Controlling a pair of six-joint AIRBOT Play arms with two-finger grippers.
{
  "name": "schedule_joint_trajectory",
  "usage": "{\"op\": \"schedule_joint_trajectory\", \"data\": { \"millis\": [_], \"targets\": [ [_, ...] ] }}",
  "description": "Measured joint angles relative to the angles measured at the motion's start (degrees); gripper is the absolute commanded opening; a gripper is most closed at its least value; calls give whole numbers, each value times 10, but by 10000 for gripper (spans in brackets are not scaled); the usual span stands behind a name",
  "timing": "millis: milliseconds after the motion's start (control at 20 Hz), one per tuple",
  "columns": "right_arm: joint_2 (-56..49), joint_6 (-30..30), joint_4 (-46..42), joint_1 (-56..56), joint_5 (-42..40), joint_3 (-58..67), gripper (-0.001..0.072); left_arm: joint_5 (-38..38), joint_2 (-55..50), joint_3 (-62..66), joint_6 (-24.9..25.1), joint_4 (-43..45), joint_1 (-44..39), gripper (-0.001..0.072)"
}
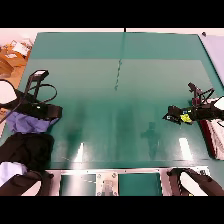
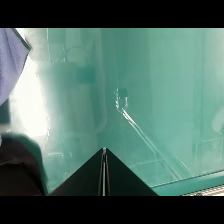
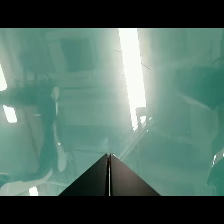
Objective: Fold the shirts.
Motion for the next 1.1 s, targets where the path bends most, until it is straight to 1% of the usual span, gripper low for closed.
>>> {"op": "schedule_joint_trajectory", "data": {
  "millis": [250,300,350,400,550,600,700,850,950,1050,1100],
  "targets": [
    [0,0,0,0,0,0,18,2,0,0,0,7,0,23],
    [0,0,0,0,0,0,17,2,0,0,-1,20,0,202],
    [0,0,0,0,0,0,18,3,0,0,-6,45,0,631],
    [0,0,0,0,0,0,17,4,0,-1,-15,82,0,685],
    [0,0,0,0,0,0,18,22,-1,-18,-47,215,9,684],
    [0,0,0,0,0,0,18,36,-1,-30,-54,246,21,684],
    [0,0,0,0,0,0,17,72,-5,-60,-64,280,58,684],
    [0,0,0,0,0,0,18,123,-38,-93,-70,284,130,684],
    [0,0,0,0,0,0,18,158,-76,-104,-72,264,171,684],
    [0,0,0,0,0,0,18,189,-119,-110,-73,242,195,681],
    [0,0,0,0,-1,0,18,203,-141,-111,-73,232,202,548]
  ]
}}
